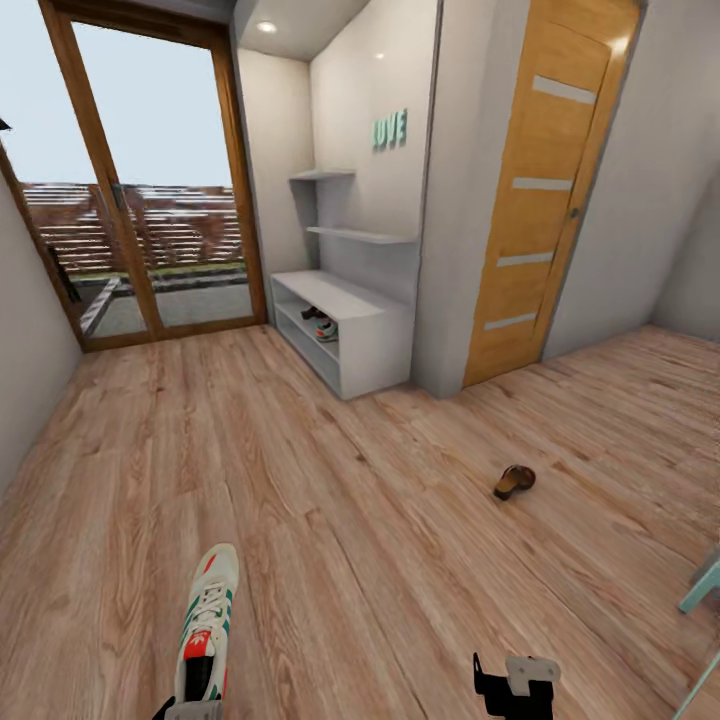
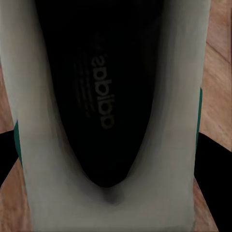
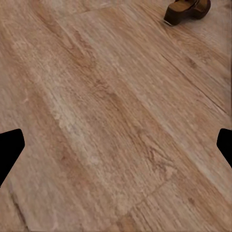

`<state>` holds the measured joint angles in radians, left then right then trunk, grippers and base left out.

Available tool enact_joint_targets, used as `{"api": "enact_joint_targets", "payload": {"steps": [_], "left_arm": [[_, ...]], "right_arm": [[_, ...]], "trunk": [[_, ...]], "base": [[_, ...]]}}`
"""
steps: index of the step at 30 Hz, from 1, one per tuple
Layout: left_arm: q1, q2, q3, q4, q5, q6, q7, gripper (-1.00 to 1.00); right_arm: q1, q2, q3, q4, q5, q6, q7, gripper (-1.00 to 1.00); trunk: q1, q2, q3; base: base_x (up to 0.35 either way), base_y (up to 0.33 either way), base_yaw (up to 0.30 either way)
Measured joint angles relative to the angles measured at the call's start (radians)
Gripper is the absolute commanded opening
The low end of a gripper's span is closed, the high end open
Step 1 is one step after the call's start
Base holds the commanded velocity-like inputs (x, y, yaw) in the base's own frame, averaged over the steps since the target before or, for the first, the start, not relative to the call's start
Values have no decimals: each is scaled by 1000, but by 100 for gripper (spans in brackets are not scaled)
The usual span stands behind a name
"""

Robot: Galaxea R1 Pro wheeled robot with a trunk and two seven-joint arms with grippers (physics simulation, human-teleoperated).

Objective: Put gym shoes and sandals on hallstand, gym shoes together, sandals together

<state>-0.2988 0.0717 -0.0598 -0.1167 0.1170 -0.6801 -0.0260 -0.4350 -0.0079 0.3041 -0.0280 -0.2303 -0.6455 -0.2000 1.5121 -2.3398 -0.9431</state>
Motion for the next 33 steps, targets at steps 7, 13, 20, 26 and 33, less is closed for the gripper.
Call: {"api": "enact_joint_targets", "payload": {"steps": [7, 13, 20, 26, 33], "left_arm": [[0, 0, 0, 0, 0, 0, 0, -100], [0, 0, 0, 0, 0, 0, 0, -100], [0, 0, 0, 0, 0, 0, 0, -100], [0, 0, 0, 0, 0, -1, 0, -100], [0, 0, -1, 0, 0, -1, 0, -100]], "right_arm": [[0, 0, 0, 0, 0, 0, 0, 100], [0, 0, 0, 0, 0, 0, 0, 100], [0, 0, 0, 0, 0, 0, 0, 100], [0, 0, 0, 0, 0, 1, 0, 100], [0, 0, 0, 0, 0, 2, 0, 100]], "trunk": [[0, 0, -4], [0, 0, -7], [0, 0, -12], [0, 0, -15], [0, 0, -20]], "base": [[332, 128, -264], [332, 128, -264], [328, 133, -264], [313, 155, -264], [307, 165, -264]]}}
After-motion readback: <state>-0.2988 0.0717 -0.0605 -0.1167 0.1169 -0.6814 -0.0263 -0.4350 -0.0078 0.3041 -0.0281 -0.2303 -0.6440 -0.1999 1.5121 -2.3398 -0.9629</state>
